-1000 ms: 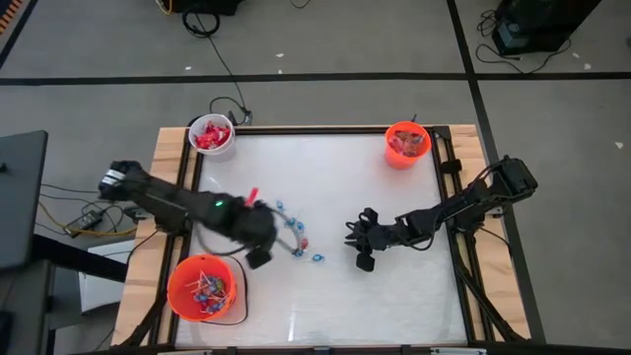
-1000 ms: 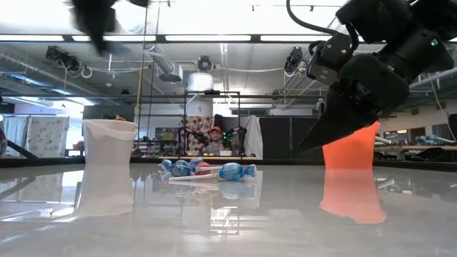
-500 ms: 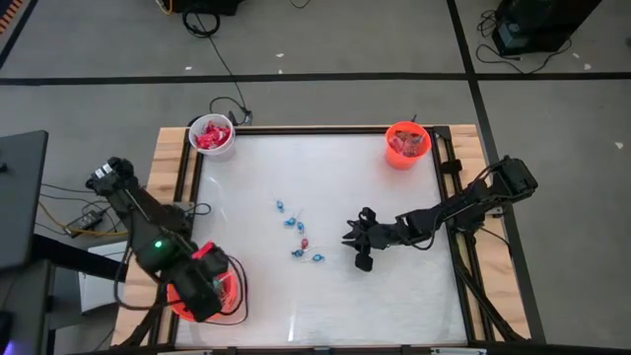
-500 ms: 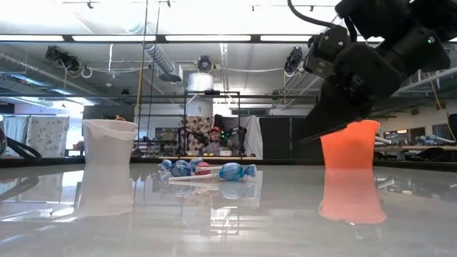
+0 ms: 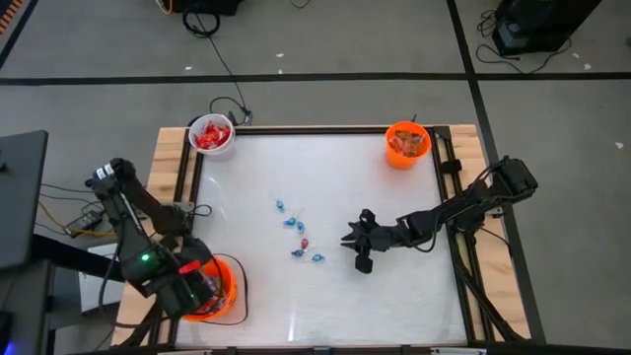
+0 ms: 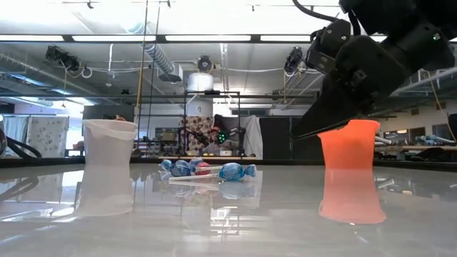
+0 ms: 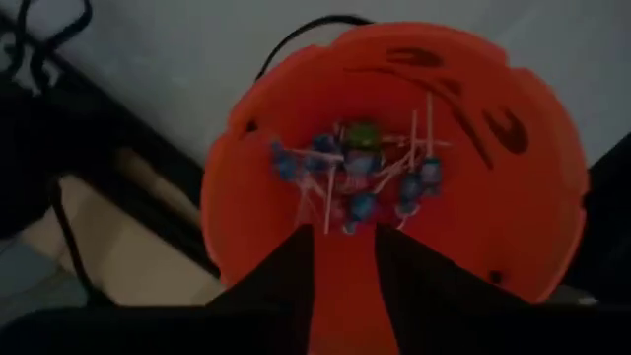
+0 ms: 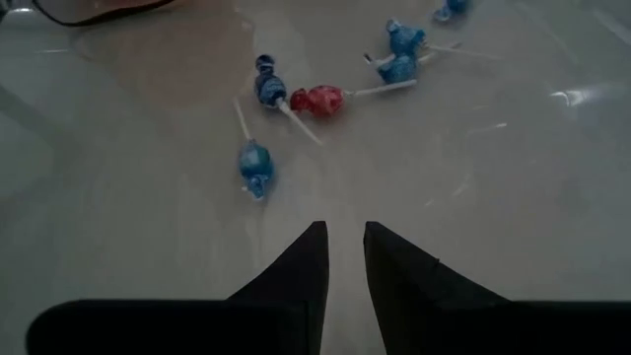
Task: Sort candy by brand, put in halloween buckets
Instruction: Put the blue lollipop into the bottom orange bucket
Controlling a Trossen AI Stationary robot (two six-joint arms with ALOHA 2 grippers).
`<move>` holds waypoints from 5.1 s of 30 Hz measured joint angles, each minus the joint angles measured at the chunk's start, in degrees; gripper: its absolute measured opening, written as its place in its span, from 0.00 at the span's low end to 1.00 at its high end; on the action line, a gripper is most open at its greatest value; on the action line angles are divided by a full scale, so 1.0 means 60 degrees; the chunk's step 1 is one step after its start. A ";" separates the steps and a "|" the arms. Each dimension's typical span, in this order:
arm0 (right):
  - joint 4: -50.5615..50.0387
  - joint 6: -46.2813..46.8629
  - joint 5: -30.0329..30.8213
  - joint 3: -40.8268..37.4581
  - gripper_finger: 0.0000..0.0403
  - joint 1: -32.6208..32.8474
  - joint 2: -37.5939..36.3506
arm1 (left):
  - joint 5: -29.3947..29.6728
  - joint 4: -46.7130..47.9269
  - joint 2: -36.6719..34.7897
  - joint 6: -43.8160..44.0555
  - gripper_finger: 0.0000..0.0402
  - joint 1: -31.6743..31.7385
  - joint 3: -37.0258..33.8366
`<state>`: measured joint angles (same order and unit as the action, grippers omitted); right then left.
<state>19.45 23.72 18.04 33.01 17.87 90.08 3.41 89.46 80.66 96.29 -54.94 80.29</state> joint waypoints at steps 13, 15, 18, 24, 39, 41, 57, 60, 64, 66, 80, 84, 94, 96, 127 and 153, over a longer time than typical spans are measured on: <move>0.0034 -0.0058 -0.0011 0.0000 0.21 0.0004 0.0000 | 0.6394 0.0021 -0.0011 -0.1492 0.43 0.1702 -0.0400; 0.0035 -0.0057 -0.0015 0.0000 0.21 0.0004 0.0000 | 0.6761 -0.0382 -0.0008 -0.1433 0.43 0.2361 -0.0913; 0.0027 -0.0054 -0.0018 0.0000 0.21 0.0011 0.0000 | 0.6958 -0.1865 -0.0007 -0.2758 0.43 0.3138 -0.1882; 0.0027 -0.0054 -0.0021 0.0000 0.21 0.0011 0.0000 | 0.6792 -0.7597 0.0007 -0.8555 0.43 0.4246 -0.4322; 0.0027 0.0209 -0.0308 0.0000 0.21 0.0019 0.0000 | 0.5896 -1.1849 0.0017 -0.9373 0.43 0.7920 -0.6382; 0.0027 0.0283 -0.0429 0.0000 0.21 0.0029 0.0000 | 0.5888 -1.2100 0.0074 -0.8152 0.43 0.8216 -0.6379; 0.0145 0.0302 -0.0878 -0.0004 0.21 0.0397 0.0000 | 0.4308 -1.2240 0.1720 -0.4056 0.43 0.8597 -0.6368; 0.0248 0.0277 -0.0878 0.0000 0.21 0.0397 0.0000 | 0.4290 -1.2127 0.1796 -0.3976 0.43 0.8597 -0.6368; 0.0259 0.0273 -0.0877 0.0000 0.21 0.0397 0.0000 | 0.4383 -1.2114 0.1961 -0.4220 0.43 0.8638 -0.6368; 0.0260 0.0274 -0.0874 0.0000 0.21 0.0397 0.0000 | 0.4416 -1.2274 0.2099 -0.4228 0.43 0.8726 -0.6368; 0.0293 0.0277 -0.0954 0.0000 0.21 0.0397 0.0000 | 0.4590 -1.3285 0.2594 -0.4583 0.43 0.9032 -0.6349; 0.0288 0.0274 -0.0954 0.0000 0.21 0.0397 0.0000 | 0.4624 -1.3319 0.2601 -0.4988 0.43 0.9137 -0.6349; 0.0276 0.0271 -0.0962 0.0000 0.21 0.0397 0.0000 | 0.4661 -1.3527 0.2867 -0.6066 0.37 0.9552 -0.6339; 0.0275 0.0270 -0.0962 0.0000 0.21 0.0397 0.0000 | 0.4672 -1.3527 0.2983 -0.6309 0.32 0.9580 -0.6339; 0.0157 0.0107 -0.0415 -0.0003 0.21 0.0248 0.0000 | -0.0052 -0.8255 -0.1732 -1.1204 0.01 0.6022 -0.5262; -0.0046 0.0274 -0.0197 -0.0004 0.21 0.0252 0.0003 | 0.0051 -0.1384 -0.1628 -0.2311 0.01 0.0053 -0.1816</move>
<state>19.18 25.36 16.86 32.99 19.38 90.10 3.71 81.15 70.89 82.42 -54.62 69.40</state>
